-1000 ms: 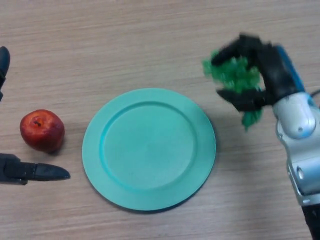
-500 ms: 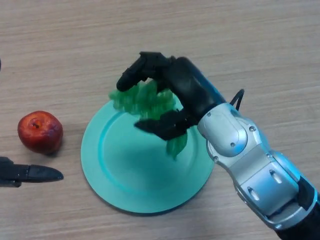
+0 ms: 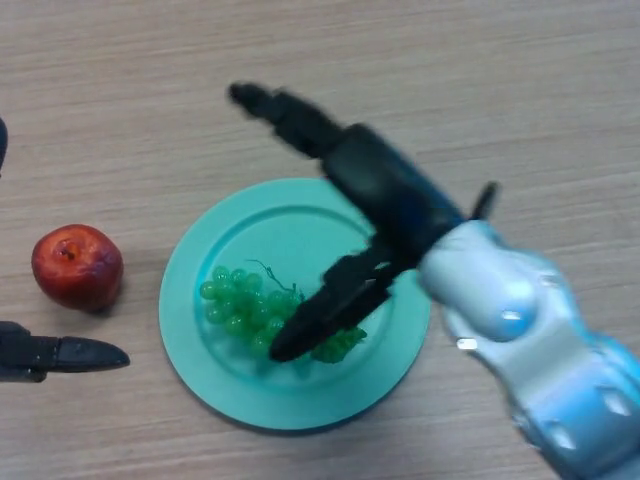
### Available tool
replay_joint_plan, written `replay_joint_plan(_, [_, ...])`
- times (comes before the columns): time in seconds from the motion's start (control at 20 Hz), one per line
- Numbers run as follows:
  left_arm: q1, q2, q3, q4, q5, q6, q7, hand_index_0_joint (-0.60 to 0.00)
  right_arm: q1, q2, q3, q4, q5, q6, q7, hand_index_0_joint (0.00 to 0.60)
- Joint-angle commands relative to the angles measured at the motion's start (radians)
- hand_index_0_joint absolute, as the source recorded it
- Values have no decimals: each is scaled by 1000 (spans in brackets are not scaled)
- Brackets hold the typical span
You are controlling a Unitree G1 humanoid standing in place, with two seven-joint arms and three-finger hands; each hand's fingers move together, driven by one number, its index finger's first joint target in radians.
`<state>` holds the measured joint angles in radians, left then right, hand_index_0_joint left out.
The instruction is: Pick up the green grapes and place it on the plate
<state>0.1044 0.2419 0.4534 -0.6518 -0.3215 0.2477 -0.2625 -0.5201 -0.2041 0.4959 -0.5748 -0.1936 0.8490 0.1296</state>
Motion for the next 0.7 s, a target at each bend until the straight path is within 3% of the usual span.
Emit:
replay_joint_plan(0.05, [-17,33,62,-73,-18,-142,16,0,22,14,-161,-166,94,-51,-45,0])
replay_joint_plan(0.35, [-22,38,63,-104,-38,-104,13,0,226,14,-400,-334,318,-195,-85,0])
replay_joint_plan(0.5, [-38,48,59,-122,-47,-68,22,0,283,7,-436,-361,340,-237,-82,0])
replay_joint_plan(0.65, [-59,60,41,-154,-43,-28,52,0,333,-39,-462,-362,285,-295,-2,0])
replay_joint_plan(0.7, [-61,60,34,-163,-40,-19,55,0,333,-39,-473,-361,281,-293,11,0])
